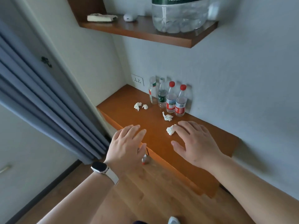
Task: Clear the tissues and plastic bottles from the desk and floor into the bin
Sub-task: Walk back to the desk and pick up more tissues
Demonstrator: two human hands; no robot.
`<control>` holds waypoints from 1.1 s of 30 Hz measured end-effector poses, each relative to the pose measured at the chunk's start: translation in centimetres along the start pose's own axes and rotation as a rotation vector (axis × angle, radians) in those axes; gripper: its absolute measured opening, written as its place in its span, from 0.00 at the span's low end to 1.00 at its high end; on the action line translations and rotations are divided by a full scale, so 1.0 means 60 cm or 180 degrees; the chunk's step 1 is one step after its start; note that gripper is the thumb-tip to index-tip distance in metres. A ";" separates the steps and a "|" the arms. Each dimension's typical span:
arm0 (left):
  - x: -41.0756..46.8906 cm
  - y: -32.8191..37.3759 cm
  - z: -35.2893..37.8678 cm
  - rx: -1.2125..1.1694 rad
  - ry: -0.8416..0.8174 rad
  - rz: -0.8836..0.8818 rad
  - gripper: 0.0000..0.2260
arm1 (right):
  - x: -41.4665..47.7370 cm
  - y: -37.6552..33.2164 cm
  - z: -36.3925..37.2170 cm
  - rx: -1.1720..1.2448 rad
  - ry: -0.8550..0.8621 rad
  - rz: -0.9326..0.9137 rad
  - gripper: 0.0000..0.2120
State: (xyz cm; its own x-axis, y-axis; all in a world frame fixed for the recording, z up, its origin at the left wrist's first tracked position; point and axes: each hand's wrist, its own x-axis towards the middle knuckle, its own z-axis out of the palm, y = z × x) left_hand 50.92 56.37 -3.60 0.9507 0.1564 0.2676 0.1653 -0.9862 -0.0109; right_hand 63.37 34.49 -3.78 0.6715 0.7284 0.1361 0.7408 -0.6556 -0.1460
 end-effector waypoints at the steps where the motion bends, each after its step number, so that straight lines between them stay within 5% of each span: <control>1: 0.018 0.000 0.008 -0.0014 -0.0047 0.0019 0.17 | 0.008 0.007 0.002 0.0005 -0.0015 0.0046 0.25; 33: 0.433 -0.128 0.394 -0.0896 -0.1596 0.1588 0.21 | 0.272 0.034 0.267 0.0045 -0.1231 0.1992 0.23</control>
State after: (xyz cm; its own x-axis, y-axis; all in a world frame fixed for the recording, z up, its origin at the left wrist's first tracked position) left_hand 80.55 69.29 -19.37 0.9116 -0.3719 -0.1752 -0.3246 -0.9127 0.2484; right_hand 75.60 48.24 -17.57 0.9127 0.2386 -0.3318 0.2189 -0.9710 -0.0960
